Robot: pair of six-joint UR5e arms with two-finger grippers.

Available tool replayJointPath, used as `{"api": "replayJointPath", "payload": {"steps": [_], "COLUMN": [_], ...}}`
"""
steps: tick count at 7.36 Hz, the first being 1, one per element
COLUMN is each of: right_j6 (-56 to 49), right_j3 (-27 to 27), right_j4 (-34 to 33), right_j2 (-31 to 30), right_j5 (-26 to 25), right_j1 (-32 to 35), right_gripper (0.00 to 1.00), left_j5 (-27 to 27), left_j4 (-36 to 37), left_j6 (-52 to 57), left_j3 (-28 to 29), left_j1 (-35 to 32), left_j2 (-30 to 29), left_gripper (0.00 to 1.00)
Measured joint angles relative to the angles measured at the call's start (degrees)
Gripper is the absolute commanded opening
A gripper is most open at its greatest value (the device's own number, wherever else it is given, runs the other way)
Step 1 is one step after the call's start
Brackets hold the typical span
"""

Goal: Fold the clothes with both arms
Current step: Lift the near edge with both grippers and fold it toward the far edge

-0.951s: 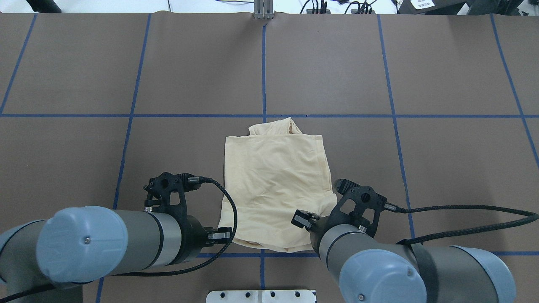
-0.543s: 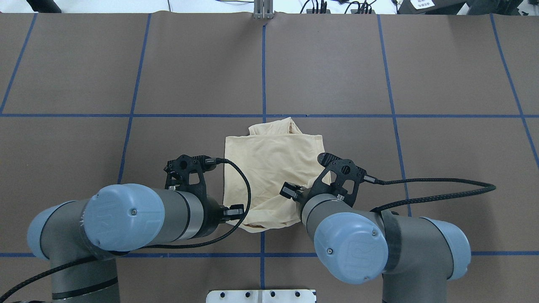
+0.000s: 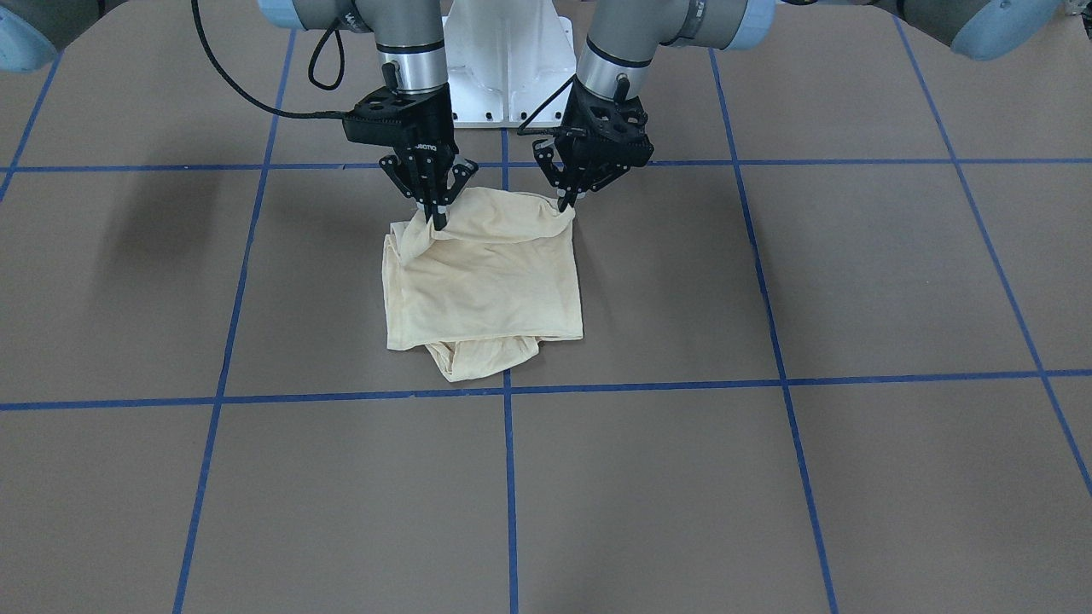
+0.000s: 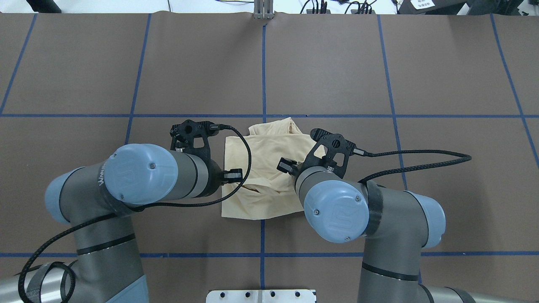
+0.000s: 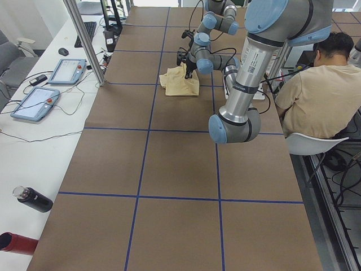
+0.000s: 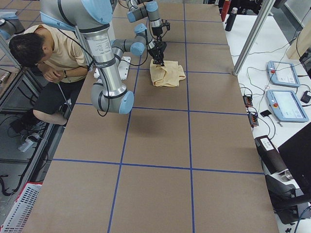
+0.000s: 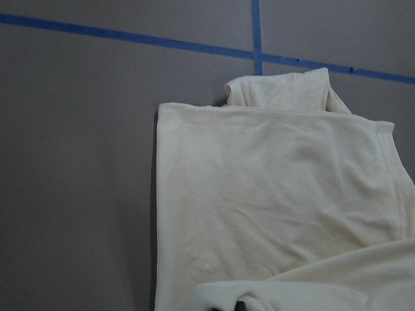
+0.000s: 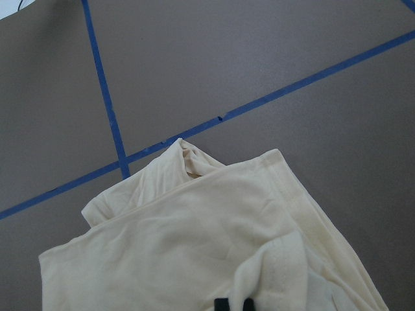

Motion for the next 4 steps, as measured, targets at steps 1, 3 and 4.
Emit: {"api": "replayJointPath", "payload": {"steps": [1, 3, 4], "right_j6": [-0.59, -1.59, -2.06], "right_j3": [-1.82, -5.91, -7.48], "right_j4": [0.04, 0.06, 0.09], "right_j2": [1.23, 3.41, 3.81], "right_j5": [0.40, 0.86, 1.11], "right_j1": [1.01, 2.84, 3.52], "right_gripper": [0.00, 0.00, 0.00], "left_j5": [0.00, 0.00, 0.00], "left_j4": [-1.67, -5.68, -7.29], "left_j6": [0.81, 2.65, 3.40], "left_j3": [2.44, 7.56, 9.91], "left_j1": [-1.09, -3.14, -3.90], "left_j2": [-0.80, -1.70, -1.96], "left_gripper": [0.00, 0.00, 0.00]}}
